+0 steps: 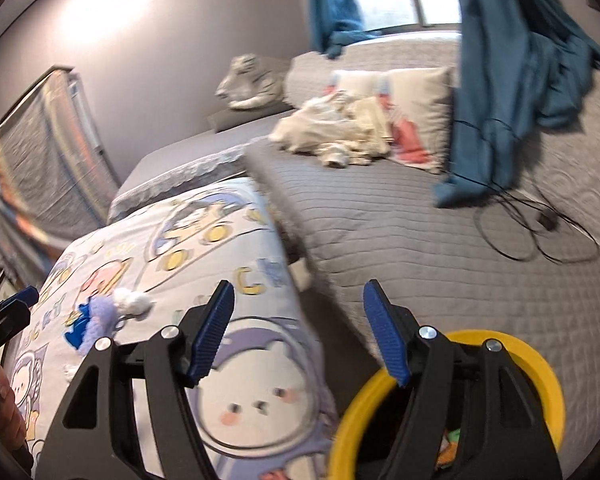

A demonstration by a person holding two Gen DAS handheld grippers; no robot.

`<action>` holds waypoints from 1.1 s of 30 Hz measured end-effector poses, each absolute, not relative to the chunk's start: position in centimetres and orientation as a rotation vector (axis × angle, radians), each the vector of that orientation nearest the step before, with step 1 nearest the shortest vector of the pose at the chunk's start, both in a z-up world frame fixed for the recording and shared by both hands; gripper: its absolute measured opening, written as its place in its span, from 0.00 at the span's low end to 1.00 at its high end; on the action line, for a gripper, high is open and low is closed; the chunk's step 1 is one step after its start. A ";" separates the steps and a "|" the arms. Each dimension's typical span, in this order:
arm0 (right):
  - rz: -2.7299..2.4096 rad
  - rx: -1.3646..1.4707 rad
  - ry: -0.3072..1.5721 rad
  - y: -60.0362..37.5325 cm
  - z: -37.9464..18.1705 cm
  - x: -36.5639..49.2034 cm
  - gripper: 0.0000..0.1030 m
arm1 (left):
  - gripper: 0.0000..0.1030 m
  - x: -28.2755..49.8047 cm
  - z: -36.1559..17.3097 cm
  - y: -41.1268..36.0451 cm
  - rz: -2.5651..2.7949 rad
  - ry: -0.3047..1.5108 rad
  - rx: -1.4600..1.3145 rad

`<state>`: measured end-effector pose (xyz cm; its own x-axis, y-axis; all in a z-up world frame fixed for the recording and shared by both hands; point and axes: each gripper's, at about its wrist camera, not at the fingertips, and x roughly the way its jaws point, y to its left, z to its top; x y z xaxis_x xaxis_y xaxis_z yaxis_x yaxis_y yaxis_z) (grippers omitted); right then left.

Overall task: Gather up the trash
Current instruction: 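Move both open tools back over the remaining trash on the bed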

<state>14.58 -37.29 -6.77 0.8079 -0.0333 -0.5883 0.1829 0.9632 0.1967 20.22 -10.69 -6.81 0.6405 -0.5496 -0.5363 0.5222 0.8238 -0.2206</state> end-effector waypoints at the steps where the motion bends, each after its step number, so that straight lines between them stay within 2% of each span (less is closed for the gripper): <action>1: -0.097 0.243 0.626 -36.5 -6.8 15.3 0.62 | 0.91 20.3 -6.9 -9.7 -0.597 0.628 -0.054; 17: 0.116 0.121 0.703 -25.3 -8.5 22.2 0.65 | 0.91 19.1 -10.3 -0.5 -0.475 0.677 -0.109; 33: 0.247 -0.046 0.759 -17.9 -11.9 26.7 0.65 | 0.91 18.7 -15.4 2.0 -0.495 0.783 -0.173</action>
